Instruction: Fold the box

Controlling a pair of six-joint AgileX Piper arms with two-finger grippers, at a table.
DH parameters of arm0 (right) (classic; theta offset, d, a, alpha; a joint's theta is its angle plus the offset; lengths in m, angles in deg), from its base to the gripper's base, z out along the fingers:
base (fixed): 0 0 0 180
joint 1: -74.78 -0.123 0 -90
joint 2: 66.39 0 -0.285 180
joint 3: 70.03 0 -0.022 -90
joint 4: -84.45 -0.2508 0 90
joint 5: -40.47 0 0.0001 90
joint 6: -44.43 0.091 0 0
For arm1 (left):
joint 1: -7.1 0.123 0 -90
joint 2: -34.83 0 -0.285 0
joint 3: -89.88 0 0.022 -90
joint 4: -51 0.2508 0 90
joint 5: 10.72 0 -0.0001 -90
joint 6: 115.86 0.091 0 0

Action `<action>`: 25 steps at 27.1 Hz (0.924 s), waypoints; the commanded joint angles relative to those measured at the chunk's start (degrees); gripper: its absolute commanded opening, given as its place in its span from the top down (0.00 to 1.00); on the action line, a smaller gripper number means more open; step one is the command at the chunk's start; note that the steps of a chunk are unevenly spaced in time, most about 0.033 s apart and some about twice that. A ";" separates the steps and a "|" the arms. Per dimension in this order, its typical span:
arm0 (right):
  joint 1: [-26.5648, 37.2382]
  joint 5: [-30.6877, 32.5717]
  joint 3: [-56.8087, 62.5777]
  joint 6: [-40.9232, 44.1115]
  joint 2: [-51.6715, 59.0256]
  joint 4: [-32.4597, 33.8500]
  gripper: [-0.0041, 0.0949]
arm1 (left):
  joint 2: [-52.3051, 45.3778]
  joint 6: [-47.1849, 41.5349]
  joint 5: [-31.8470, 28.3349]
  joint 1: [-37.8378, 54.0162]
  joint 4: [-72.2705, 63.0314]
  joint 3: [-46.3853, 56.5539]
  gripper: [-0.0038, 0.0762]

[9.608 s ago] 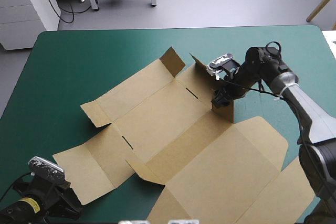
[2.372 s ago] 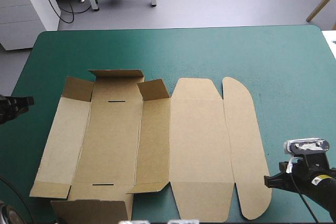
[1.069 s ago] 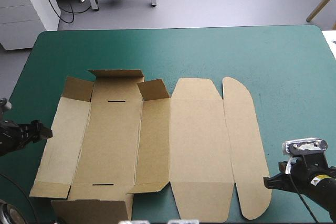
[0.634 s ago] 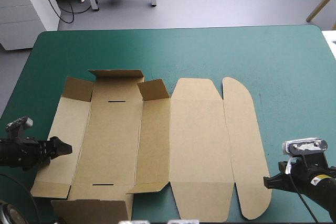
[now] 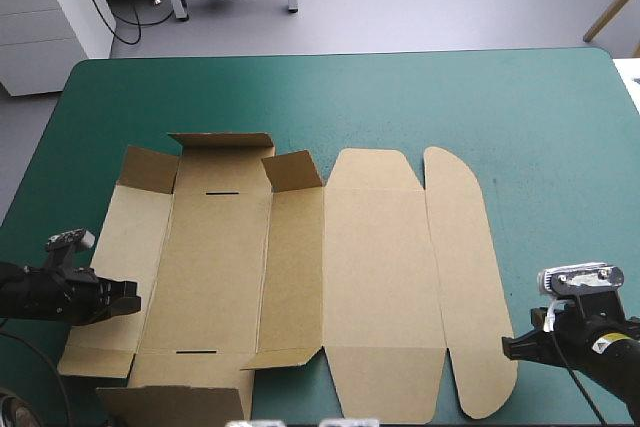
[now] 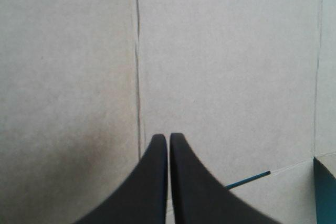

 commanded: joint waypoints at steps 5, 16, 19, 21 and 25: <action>-0.14 -2.77 -1.49 -0.20 -0.14 -0.73 0.95 | -1.36 -0.15 5.71 -0.66 -2.56 -3.82 0.96; -0.14 -2.90 -1.49 -0.20 -0.14 -0.73 0.97 | -3.04 -3.68 5.71 -0.66 -2.46 -21.51 0.96; -0.14 -2.90 -1.49 -0.20 -0.14 -0.73 0.97 | -3.04 -4.05 5.41 -0.66 -1.08 -27.00 0.96; -0.14 -2.90 -1.49 -0.20 -0.14 -0.73 0.97 | -3.04 -5.61 5.41 -0.66 1.21 -30.78 0.96; -0.14 -2.94 -1.49 -0.20 -0.14 -0.73 0.97 | -3.04 -8.24 5.41 -0.66 4.28 -36.31 0.96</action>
